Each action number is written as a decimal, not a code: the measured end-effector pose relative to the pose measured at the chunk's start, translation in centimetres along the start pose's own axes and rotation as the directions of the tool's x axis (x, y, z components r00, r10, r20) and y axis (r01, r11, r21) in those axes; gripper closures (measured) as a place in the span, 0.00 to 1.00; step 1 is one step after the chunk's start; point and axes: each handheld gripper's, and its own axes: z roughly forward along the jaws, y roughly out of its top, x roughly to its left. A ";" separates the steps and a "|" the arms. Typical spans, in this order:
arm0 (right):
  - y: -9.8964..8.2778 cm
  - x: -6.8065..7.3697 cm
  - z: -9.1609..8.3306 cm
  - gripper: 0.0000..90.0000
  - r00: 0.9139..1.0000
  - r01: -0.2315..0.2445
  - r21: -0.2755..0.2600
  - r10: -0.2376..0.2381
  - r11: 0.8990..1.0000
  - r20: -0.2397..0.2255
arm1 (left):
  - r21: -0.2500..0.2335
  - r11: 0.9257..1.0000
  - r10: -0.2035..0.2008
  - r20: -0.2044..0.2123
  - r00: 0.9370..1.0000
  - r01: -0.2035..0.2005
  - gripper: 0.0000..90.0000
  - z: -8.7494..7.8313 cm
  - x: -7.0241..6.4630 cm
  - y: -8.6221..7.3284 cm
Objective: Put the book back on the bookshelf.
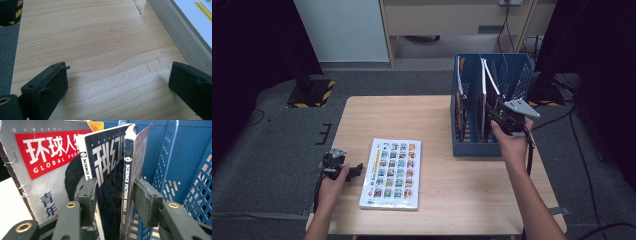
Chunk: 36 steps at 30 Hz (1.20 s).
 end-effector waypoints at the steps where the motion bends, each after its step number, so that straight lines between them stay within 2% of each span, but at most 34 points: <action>1: 0.0 0.0 0.0 0.59 1.000 -0.001 0.001 0.001 1.000 -0.003 | 0.000 1.000 0.000 0.000 1.000 0.000 0.01 0.0 0.0 0.0; 8: 0.0 0.1 0.0 0.55 1.000 -0.011 0.002 0.011 1.000 -0.029 | 0.000 1.000 0.000 0.000 1.000 0.000 0.01 0.0 0.0 0.0; 20: 0.2 1.5 0.7 0.53 0.998 0.018 0.011 -0.018 1.000 -0.057 | 0.000 1.000 0.000 0.000 1.000 0.000 0.01 0.0 0.0 0.0; 26: 0.2 1.4 1.1 0.55 0.999 0.024 0.015 -0.023 1.000 -0.038 | 0.000 1.000 0.000 0.000 1.000 0.000 0.01 0.0 0.0 0.0; 36: 0.6 1.5 1.5 0.66 0.998 0.055 0.019 -0.055 0.998 -0.001 | 0.000 1.000 0.000 0.001 1.000 0.000 0.01 0.0 0.0 0.0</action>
